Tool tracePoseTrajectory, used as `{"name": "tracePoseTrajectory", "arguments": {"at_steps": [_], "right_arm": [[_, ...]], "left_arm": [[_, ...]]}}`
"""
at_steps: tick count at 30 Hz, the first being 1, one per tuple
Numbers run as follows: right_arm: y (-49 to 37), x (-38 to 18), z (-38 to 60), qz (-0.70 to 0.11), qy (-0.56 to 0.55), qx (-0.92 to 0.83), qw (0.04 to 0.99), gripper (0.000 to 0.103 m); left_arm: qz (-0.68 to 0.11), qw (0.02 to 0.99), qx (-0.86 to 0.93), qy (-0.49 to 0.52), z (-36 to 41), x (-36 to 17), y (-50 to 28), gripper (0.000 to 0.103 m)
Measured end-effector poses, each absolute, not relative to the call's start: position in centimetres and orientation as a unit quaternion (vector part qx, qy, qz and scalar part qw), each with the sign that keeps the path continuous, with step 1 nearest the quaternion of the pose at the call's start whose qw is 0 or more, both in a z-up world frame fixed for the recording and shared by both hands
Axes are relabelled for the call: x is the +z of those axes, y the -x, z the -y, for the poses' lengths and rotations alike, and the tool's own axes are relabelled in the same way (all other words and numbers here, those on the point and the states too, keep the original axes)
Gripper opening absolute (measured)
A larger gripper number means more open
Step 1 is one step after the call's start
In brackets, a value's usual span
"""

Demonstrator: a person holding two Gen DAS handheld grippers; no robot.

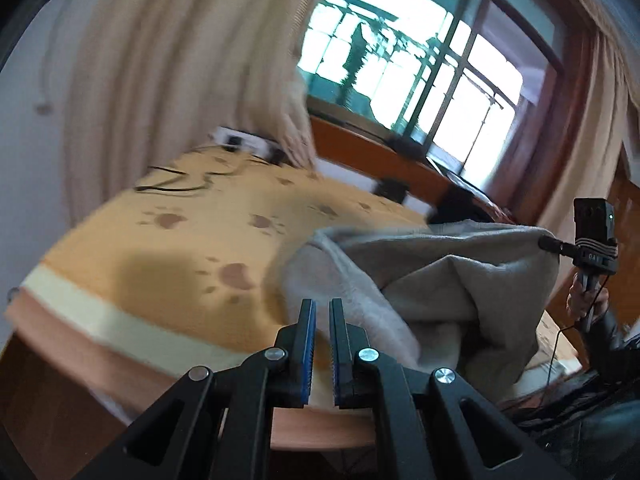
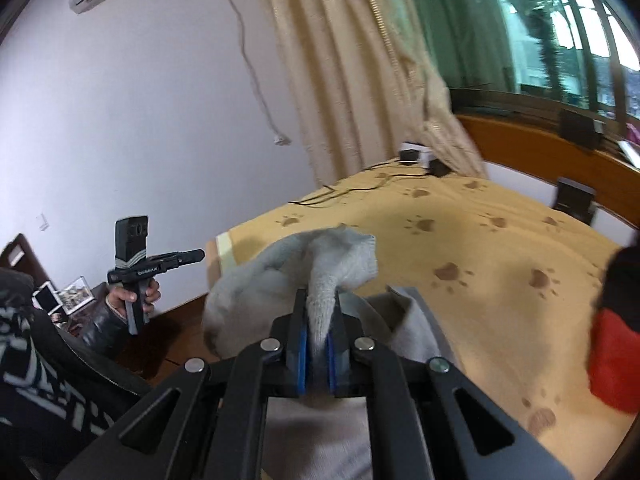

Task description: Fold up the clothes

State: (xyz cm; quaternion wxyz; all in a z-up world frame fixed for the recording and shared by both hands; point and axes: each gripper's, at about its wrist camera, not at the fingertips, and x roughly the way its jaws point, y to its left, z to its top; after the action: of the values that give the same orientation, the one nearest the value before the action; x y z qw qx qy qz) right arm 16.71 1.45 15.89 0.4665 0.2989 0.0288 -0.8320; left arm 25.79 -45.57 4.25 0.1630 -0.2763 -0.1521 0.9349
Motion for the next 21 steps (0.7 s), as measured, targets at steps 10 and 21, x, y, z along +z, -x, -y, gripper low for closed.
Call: {"name": "tracePoseTrajectory", "arguments": {"at_steps": [10,21], "right_arm": [[-21.3,11.3,-5.1,0.000,-0.314,-0.834,0.453,0.008],[-28.0,9.8,-5.4,-0.005,-0.285,-0.808,0.515,0.008]], "left_arm": [[0.126,0.286,0.890,0.333,40.9,9.1,-14.5,0.076],[0.012,0.367,0.773,0.517,35.7,3.4,-6.2,0.080]]}}
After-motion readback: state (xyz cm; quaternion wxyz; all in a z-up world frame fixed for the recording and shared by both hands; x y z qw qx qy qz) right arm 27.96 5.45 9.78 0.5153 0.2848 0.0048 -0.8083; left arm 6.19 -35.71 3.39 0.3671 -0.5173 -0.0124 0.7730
